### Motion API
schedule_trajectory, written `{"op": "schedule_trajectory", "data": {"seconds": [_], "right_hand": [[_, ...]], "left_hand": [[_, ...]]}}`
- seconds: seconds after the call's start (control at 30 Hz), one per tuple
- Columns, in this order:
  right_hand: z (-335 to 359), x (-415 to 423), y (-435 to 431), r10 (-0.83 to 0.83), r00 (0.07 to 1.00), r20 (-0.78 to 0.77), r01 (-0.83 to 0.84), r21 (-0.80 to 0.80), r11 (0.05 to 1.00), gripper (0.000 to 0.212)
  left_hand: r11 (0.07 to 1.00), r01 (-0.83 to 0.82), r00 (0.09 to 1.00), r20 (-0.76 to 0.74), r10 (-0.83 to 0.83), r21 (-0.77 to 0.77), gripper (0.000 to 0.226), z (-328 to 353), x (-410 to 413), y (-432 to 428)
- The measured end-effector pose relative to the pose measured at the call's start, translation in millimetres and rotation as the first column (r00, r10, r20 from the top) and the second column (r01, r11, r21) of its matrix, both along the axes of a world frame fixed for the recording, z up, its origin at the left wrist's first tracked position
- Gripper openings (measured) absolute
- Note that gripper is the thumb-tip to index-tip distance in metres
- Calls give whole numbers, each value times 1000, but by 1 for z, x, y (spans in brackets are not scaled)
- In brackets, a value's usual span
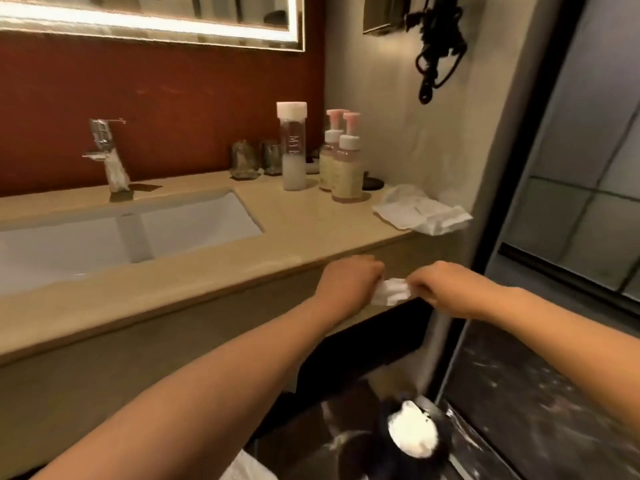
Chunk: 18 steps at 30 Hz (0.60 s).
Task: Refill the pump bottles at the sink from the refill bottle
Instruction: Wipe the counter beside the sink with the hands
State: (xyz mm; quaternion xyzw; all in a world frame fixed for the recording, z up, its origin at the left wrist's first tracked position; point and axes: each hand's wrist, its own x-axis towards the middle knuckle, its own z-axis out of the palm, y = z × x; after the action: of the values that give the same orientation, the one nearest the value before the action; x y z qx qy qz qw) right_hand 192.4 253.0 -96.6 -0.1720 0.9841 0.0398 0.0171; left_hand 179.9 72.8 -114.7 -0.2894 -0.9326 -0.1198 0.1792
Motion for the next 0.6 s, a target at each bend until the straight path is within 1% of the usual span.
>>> {"op": "schedule_trajectory", "data": {"seconds": [0.03,0.13,0.27,0.33,0.5,0.6], "right_hand": [[-11,4,20,-29,1000,-1,29,-5,1000,17],[-46,12,69,-118,991,60,121,-55,991,24],[-105,16,106,-151,976,155,166,-85,983,26],[-134,12,118,-164,962,216,192,-116,974,28],[-186,-6,135,-195,927,322,266,-194,944,33],[-214,-15,139,-191,871,452,317,-223,922,42]], "left_hand": [[1000,13,999,37,-13,18,17,-11,-1,21],[997,18,983,181,-32,76,17,-53,-3,70],[991,18,936,345,-62,129,17,-111,-6,108],[993,14,914,401,-59,113,16,-137,-11,119],[996,9,873,485,-50,86,16,-183,-33,132],[999,12,832,554,-31,38,15,-207,-43,134]]}}
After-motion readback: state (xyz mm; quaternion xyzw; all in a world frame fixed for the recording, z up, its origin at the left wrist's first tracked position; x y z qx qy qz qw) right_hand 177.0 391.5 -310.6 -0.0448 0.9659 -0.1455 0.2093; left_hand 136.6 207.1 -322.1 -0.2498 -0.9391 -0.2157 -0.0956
